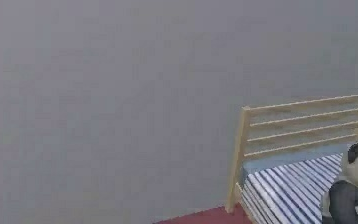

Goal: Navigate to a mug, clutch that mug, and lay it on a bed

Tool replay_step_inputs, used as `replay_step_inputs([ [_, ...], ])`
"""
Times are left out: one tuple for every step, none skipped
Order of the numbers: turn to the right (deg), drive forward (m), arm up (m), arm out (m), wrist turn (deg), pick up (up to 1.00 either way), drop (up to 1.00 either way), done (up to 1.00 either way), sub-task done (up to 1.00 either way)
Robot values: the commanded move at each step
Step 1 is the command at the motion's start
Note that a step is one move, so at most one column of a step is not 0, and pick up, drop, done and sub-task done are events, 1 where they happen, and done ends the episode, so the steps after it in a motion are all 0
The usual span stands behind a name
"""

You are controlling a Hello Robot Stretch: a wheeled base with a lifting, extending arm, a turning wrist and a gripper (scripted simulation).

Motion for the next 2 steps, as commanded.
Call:
replay_step_inputs([
  [45.0,0.0,0.0,0.0,0.0,0.0,0.0,0.0,0.0],
  [45.0,0.0,0.0,0.0,0.0,0.0,0.0,0.0,0.0],
])
